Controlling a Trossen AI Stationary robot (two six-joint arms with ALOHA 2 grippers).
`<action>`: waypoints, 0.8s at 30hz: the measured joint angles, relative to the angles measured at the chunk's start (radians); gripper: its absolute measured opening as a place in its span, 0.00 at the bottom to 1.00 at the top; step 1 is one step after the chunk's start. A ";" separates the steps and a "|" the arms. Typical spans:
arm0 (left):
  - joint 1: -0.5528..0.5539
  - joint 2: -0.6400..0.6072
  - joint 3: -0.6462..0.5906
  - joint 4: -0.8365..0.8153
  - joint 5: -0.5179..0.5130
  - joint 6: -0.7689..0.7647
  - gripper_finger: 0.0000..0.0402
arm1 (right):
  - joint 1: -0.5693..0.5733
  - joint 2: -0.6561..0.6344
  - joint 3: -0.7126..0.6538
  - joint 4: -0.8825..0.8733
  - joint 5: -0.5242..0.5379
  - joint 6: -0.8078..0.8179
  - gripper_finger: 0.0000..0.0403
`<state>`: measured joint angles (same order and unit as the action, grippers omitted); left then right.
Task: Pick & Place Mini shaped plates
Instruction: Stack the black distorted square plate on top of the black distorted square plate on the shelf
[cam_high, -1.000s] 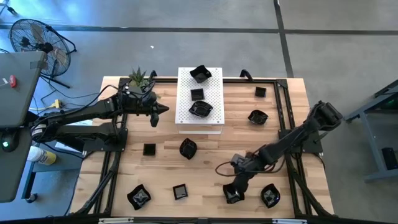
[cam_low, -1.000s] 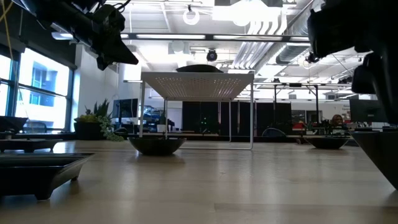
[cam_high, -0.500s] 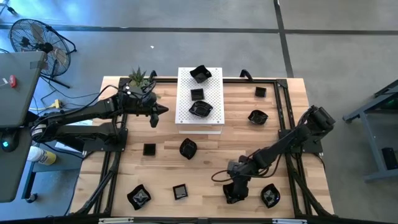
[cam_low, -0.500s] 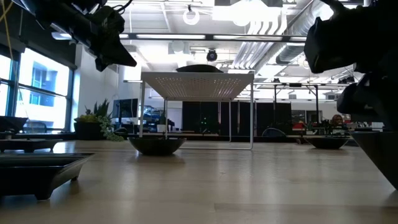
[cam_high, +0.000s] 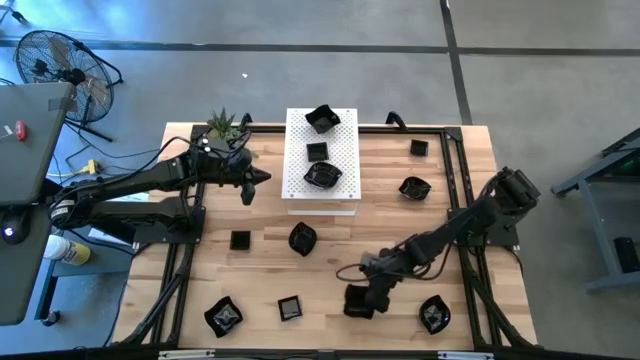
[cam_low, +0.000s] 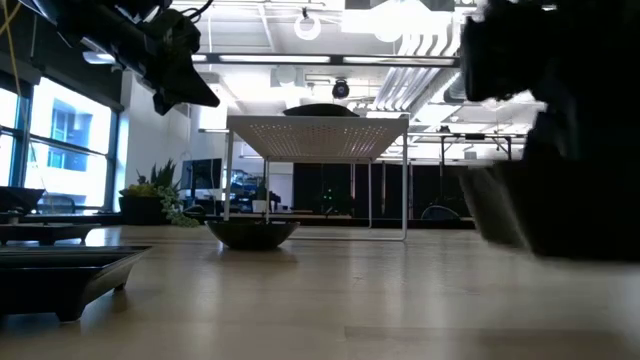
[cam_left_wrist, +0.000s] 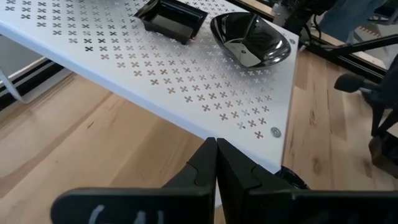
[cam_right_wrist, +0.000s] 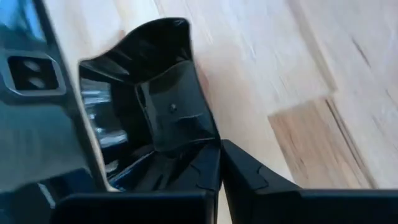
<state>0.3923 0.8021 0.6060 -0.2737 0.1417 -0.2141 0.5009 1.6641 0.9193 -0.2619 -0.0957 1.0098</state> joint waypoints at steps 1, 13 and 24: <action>0.000 0.000 0.000 0.000 0.006 0.000 0.01 | -0.006 -0.012 0.000 0.003 0.000 0.007 0.01; 0.000 0.000 0.000 0.002 0.032 0.000 0.01 | -0.107 -0.316 0.012 -0.006 0.202 0.211 0.03; 0.000 0.000 0.000 0.054 -0.014 0.000 0.01 | -0.457 -0.459 0.200 -0.146 0.389 0.107 0.03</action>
<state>0.3924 0.8021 0.6060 -0.2194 0.1280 -0.2138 0.0435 1.2051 1.1191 -0.4082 0.2933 1.1163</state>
